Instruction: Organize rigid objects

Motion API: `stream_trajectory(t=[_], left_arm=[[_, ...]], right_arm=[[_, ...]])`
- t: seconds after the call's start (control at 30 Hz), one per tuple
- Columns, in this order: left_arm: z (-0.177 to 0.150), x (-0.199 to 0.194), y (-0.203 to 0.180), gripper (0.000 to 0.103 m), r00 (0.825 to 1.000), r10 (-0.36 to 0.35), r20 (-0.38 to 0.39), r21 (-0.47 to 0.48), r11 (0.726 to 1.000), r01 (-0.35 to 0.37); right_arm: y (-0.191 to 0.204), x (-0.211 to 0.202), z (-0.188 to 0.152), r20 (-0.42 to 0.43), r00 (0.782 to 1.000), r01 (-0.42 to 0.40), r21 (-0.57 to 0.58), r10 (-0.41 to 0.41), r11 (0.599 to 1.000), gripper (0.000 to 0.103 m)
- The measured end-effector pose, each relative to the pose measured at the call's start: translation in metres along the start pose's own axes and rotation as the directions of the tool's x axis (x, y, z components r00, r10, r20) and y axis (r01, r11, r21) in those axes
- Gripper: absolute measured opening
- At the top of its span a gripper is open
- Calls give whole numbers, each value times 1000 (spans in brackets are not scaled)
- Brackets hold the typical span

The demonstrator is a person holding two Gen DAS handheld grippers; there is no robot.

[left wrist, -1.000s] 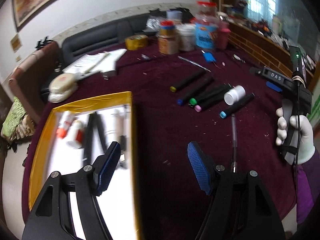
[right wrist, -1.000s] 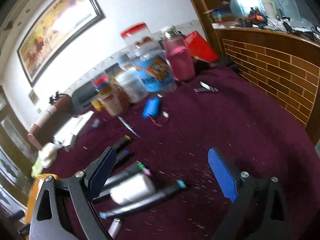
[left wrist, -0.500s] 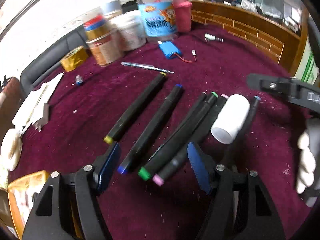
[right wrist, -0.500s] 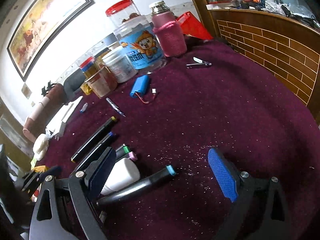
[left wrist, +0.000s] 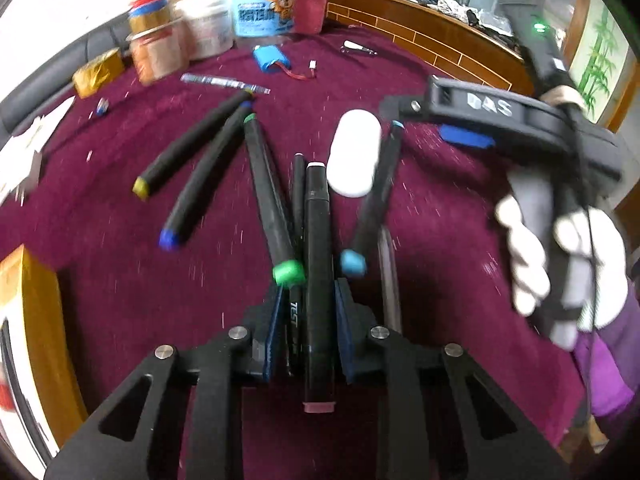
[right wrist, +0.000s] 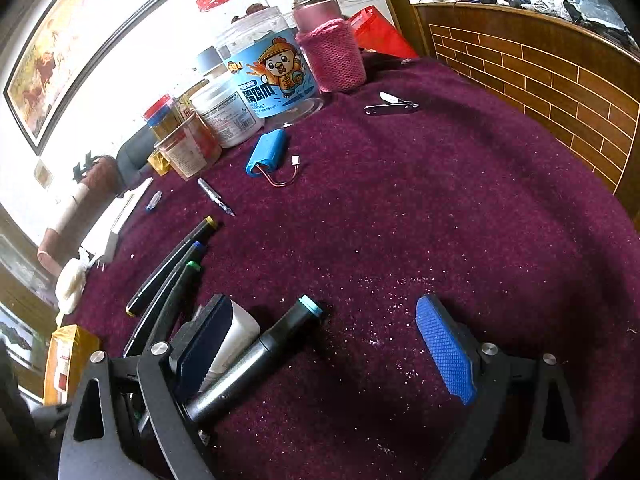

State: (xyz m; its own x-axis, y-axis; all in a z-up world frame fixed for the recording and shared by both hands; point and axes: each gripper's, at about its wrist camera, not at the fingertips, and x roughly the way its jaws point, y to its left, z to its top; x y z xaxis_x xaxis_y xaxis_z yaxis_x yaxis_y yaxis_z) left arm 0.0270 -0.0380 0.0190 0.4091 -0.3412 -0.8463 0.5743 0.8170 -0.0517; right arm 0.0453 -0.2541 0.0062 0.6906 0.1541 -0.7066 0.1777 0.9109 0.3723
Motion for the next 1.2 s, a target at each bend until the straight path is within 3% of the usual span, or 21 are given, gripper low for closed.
stream_trajectory(t=[0.17, 0.3, 0.43, 0.53, 0.63, 0.77, 0.87, 1.03, 1.1, 1.2], left_arm=[[-25, -25, 6, 21, 999, -49, 15, -79, 996, 50], [-13, -35, 14, 21, 995, -48, 90, -115, 992, 58], [9, -24, 17, 21, 995, -30, 93, -137, 990, 43], [24, -6, 12, 21, 997, 8, 79, -114, 993, 1], [34, 14, 10, 19, 994, 100, 54, -74, 993, -95], [33, 16, 25, 16, 997, 54, 60, -139, 989, -45], [30, 21, 34, 16, 997, 70, 36, -164, 984, -63], [38, 30, 11, 16, 980, 195, 47, -50, 980, -192], [43, 35, 3, 12, 971, 231, 67, -3, 973, -231], [44, 33, 9, 12, 981, 184, 59, -48, 982, -181]], right_arm=[[1, 1, 0, -3, 1000, 3, -6, -3, 1000, 90], [1, 1, 0, -2, 1000, 2, -5, -2, 1000, 90], [2, 1, 0, -3, 1000, 8, -9, -8, 1000, 90], [3, 1, 0, -3, 1000, 13, -15, -13, 1000, 90], [3, 1, 0, -3, 1000, 14, -16, -14, 1000, 90], [4, 1, 0, -4, 1000, 17, -17, -17, 1000, 90], [6, 3, 0, -8, 999, 32, -29, -32, 999, 90], [7, 3, -1, -8, 999, 40, -34, -40, 999, 90], [7, 3, 0, -7, 999, 39, -34, -39, 999, 90], [5, 3, 0, -5, 1000, 31, -32, -31, 999, 91]])
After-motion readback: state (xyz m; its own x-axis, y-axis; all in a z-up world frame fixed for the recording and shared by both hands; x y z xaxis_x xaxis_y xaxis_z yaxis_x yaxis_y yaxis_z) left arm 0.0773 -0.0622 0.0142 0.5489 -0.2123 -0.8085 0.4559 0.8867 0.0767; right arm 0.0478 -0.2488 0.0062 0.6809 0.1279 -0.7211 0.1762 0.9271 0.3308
